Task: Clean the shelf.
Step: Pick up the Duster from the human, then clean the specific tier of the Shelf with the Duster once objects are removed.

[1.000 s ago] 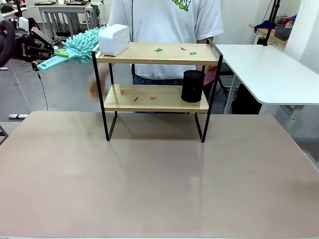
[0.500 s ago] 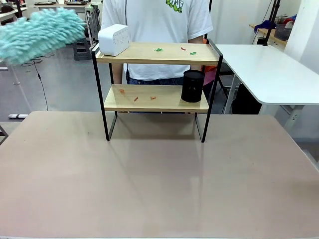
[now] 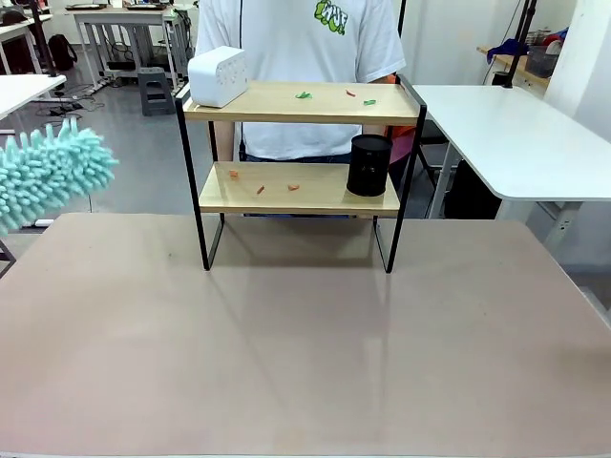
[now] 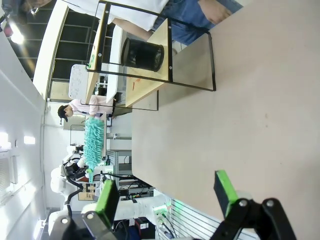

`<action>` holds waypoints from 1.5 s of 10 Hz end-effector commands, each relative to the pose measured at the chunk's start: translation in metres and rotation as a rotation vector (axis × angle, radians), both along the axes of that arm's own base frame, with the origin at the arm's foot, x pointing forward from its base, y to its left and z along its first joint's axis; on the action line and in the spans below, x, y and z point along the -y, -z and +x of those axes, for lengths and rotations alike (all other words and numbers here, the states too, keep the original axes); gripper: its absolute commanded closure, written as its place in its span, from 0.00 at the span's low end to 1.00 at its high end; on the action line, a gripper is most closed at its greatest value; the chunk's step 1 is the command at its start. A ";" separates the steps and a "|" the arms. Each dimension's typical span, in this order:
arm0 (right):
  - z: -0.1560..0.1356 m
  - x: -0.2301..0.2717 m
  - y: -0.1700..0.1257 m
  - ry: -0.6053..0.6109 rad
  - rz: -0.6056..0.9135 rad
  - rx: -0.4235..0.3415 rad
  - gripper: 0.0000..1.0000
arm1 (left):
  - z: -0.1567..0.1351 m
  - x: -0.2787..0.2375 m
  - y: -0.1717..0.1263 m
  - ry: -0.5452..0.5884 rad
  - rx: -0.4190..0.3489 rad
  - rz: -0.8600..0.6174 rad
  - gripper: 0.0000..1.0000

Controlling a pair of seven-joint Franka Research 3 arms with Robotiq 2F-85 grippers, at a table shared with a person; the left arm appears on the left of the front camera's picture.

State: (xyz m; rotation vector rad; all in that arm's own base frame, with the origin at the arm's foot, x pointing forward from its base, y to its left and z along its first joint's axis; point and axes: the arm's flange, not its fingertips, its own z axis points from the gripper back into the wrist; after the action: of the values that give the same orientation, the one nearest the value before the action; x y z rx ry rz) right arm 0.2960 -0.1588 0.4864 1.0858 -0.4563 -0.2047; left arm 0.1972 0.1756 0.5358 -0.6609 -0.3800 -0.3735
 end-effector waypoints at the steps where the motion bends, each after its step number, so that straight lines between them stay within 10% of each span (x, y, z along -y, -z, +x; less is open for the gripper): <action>1: 0.002 -0.001 0.000 -0.006 0.008 0.036 0.00 | 0.005 -0.002 -0.011 -0.009 0.026 -0.044 1.00; 13: 0.002 -0.001 0.000 -0.006 0.008 0.036 0.00 | 0.005 -0.002 -0.011 -0.009 0.026 -0.044 1.00; 15: 0.002 -0.001 0.000 -0.006 0.008 0.036 0.00 | 0.002 0.007 -0.010 -0.001 0.025 0.002 0.88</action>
State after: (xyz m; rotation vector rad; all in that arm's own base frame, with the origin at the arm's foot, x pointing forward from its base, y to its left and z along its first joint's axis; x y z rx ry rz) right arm 0.2959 -0.1588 0.4864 1.0859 -0.4565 -0.2037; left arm 0.2023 0.1756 0.5428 -0.6775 -0.3940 -0.3836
